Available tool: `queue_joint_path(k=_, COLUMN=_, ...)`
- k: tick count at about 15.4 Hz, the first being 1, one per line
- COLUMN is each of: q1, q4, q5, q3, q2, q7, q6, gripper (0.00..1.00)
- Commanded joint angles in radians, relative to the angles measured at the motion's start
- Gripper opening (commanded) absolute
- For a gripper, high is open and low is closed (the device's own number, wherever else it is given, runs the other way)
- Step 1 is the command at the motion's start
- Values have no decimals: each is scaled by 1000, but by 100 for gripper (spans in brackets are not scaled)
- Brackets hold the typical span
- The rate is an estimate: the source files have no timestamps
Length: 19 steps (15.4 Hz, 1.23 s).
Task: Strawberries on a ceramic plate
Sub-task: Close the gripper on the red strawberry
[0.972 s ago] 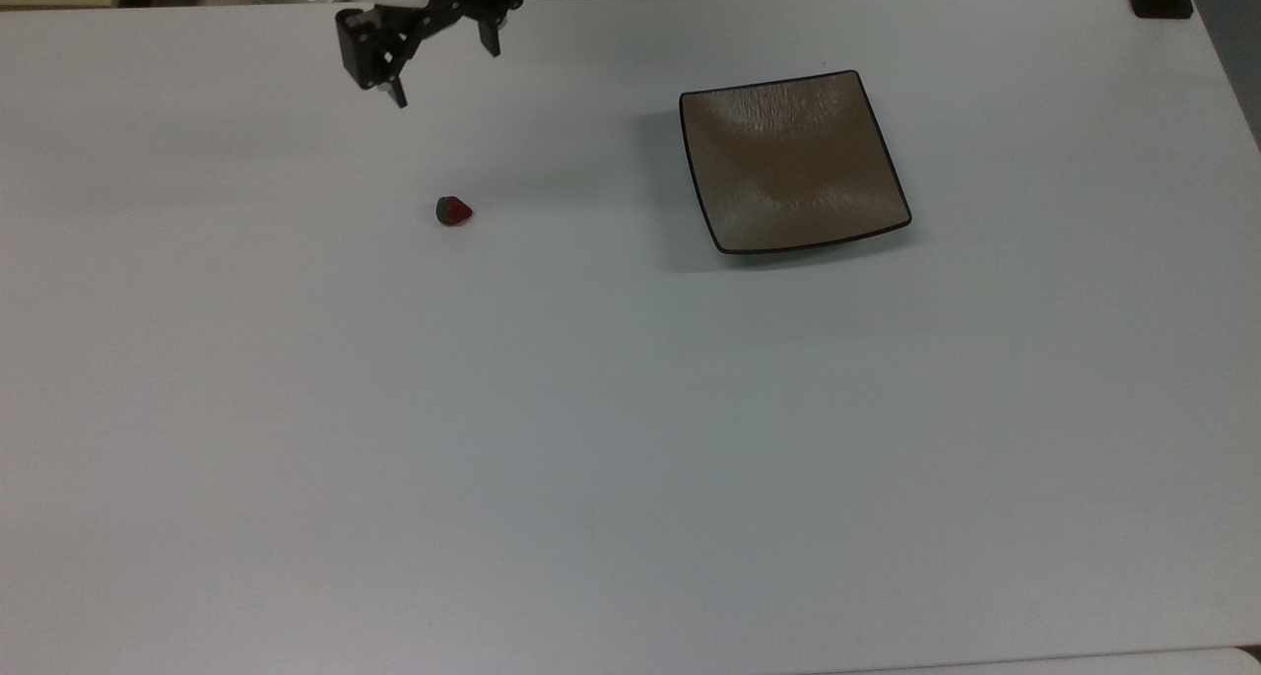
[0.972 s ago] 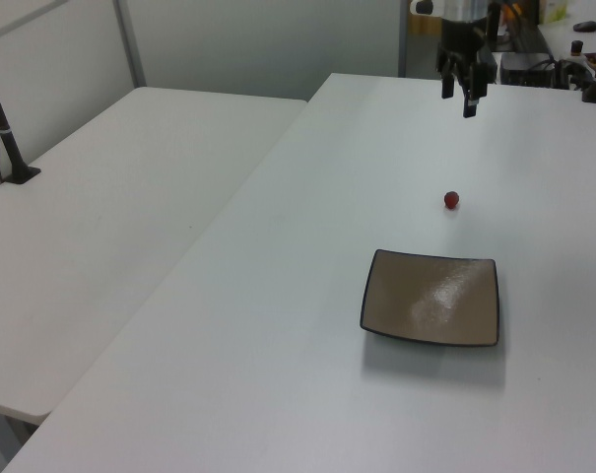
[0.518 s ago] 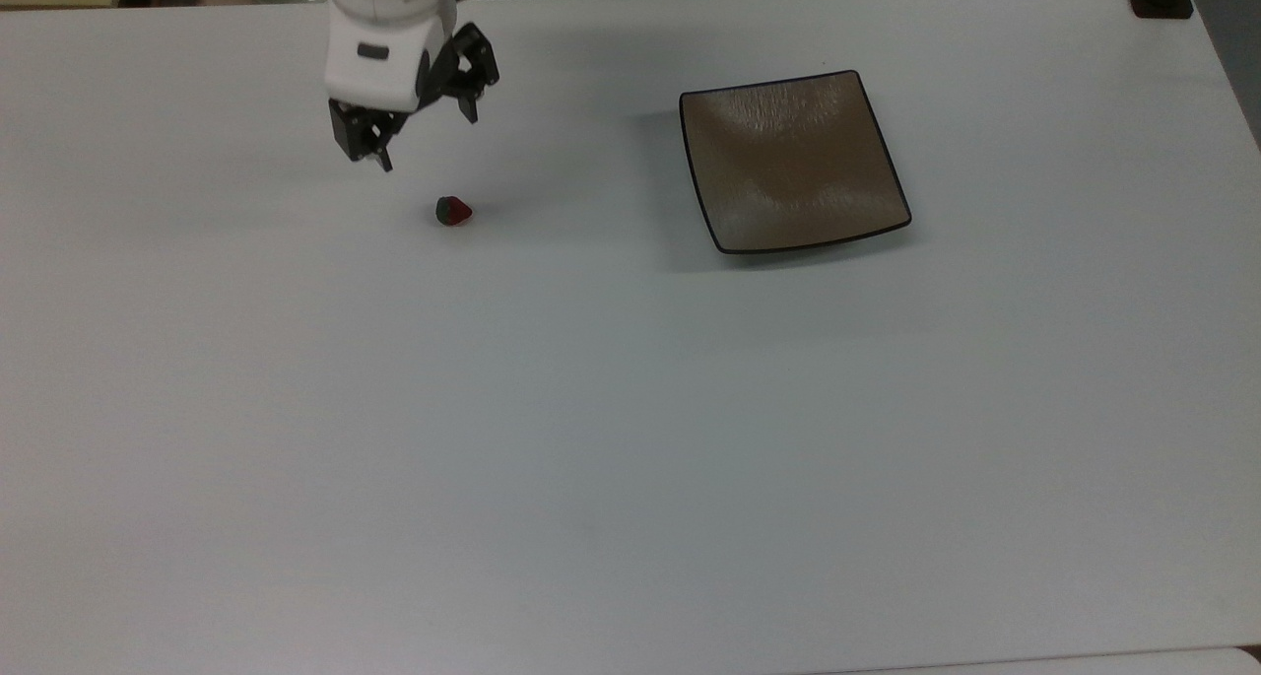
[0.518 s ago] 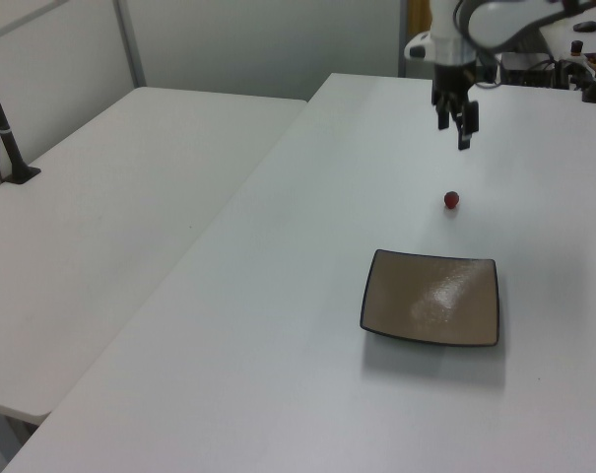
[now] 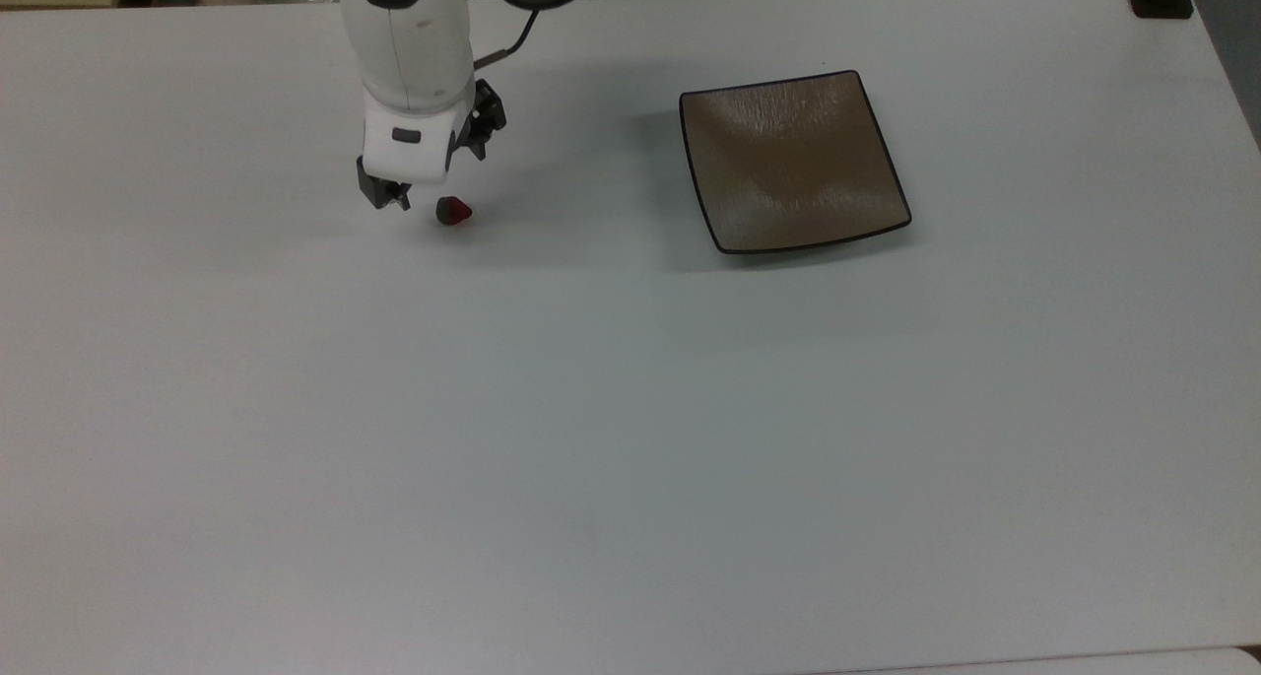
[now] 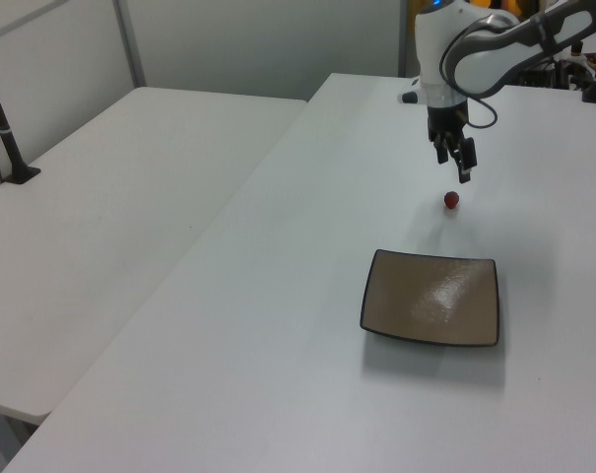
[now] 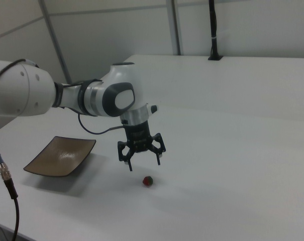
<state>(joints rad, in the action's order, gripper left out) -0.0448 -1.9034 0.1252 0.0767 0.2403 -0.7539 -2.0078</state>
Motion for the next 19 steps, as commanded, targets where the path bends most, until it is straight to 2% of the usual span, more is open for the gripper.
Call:
queue_joint_path(k=1, q1=-7, q4=-34, q5=14, q3=5, q2=33, q7=-16, q6=-84, gripper=100)
queue_joint_path(k=7, q1=-7, q4=-60, q5=16, q3=5, q2=63, q7=-15, q6=-127, gripper=98)
queue_joint_path(k=13, q1=-9, q4=-60, q5=17, q3=3, q2=63, q7=-7, q6=-126, gripper=39)
queue_joint_path(k=16, q1=-9, q4=-60, q5=17, q3=3, q2=59, q7=-7, q6=-123, gripper=18)
queue_joint_path(k=19, q1=-9, q4=-57, q5=17, q3=3, q2=47, q7=-5, q6=-109, gripper=16)
